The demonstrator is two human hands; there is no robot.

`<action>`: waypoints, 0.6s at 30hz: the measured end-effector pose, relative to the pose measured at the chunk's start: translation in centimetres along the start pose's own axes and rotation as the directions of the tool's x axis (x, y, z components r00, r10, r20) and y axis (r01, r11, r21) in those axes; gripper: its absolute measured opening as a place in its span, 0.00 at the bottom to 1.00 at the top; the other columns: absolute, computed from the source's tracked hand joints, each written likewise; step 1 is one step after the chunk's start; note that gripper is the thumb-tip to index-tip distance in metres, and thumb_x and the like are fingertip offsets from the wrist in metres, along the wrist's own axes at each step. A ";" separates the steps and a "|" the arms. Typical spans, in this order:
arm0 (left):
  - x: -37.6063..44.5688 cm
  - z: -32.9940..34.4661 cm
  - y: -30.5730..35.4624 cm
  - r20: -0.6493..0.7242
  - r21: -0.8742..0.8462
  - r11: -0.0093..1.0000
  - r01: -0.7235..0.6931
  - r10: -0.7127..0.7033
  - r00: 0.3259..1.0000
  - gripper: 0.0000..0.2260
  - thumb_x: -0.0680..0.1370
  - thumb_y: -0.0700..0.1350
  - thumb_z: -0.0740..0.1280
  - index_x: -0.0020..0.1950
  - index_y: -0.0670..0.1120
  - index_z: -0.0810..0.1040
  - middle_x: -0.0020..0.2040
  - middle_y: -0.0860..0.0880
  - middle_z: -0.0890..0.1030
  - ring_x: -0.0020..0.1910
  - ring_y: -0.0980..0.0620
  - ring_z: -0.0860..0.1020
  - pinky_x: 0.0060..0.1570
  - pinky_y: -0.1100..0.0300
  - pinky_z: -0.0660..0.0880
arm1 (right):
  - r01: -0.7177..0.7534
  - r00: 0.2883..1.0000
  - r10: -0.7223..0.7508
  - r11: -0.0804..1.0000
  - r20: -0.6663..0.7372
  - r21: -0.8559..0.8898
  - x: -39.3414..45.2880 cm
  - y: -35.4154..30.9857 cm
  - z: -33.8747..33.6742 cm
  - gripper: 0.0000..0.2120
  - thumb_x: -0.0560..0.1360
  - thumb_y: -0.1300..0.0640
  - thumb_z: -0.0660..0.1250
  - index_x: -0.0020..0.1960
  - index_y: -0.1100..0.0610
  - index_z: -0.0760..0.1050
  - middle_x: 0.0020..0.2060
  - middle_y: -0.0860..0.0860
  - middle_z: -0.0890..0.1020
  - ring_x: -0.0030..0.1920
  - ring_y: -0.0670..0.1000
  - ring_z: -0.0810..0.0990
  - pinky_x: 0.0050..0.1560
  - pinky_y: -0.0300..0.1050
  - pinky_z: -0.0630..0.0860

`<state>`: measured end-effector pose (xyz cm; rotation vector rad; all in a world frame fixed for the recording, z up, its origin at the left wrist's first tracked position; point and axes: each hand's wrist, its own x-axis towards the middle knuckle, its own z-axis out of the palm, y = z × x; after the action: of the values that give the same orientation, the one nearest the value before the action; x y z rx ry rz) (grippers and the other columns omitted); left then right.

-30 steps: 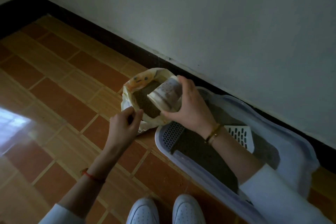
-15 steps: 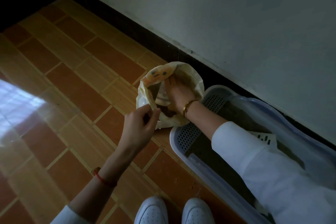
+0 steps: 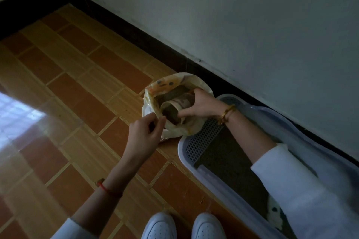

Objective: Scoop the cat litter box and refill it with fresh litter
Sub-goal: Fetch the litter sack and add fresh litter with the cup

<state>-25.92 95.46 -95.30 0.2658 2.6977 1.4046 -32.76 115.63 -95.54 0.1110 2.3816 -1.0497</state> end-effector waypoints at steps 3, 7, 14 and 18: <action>-0.1 0.1 0.1 0.011 -0.006 1.000 0.016 -0.016 1.000 0.12 0.80 0.45 0.62 0.37 0.46 0.76 0.28 0.50 0.75 0.25 0.57 0.71 0.24 0.68 0.67 | -0.007 1.000 0.005 0.974 0.006 0.225 -2.3 0.2 -0.8 0.41 0.64 0.43 0.76 0.71 0.56 0.64 0.65 0.51 0.72 0.66 0.51 0.70 0.64 0.52 0.72; 0.0 0.2 -0.1 0.016 0.032 0.999 0.019 -0.019 1.000 0.12 0.80 0.46 0.62 0.37 0.45 0.76 0.30 0.45 0.77 0.26 0.53 0.72 0.25 0.67 0.68 | 0.056 0.998 -0.038 0.882 -0.048 0.468 -5.9 0.8 -1.0 0.29 0.69 0.49 0.74 0.67 0.53 0.70 0.60 0.47 0.76 0.60 0.46 0.75 0.53 0.39 0.73; -0.3 0.2 0.0 0.069 0.058 0.998 -0.018 0.014 0.998 0.11 0.80 0.47 0.61 0.40 0.46 0.77 0.32 0.44 0.78 0.27 0.49 0.75 0.27 0.64 0.69 | 0.137 0.978 0.022 0.688 -0.210 0.712 -11.6 6.1 0.2 0.33 0.65 0.49 0.77 0.66 0.53 0.71 0.60 0.50 0.79 0.62 0.48 0.77 0.66 0.50 0.71; -0.4 0.2 -0.3 0.067 0.062 0.996 -0.065 0.061 0.996 0.13 0.80 0.46 0.61 0.41 0.41 0.77 0.32 0.41 0.77 0.28 0.43 0.74 0.27 0.57 0.69 | 0.079 0.918 0.154 0.832 -0.365 0.549 -14.3 9.0 0.7 0.39 0.66 0.48 0.76 0.72 0.50 0.62 0.64 0.47 0.72 0.62 0.46 0.73 0.55 0.39 0.74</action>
<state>-25.51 95.35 -95.69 0.3982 2.7070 1.3017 -17.72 123.28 -94.74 0.6358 2.3065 -1.8231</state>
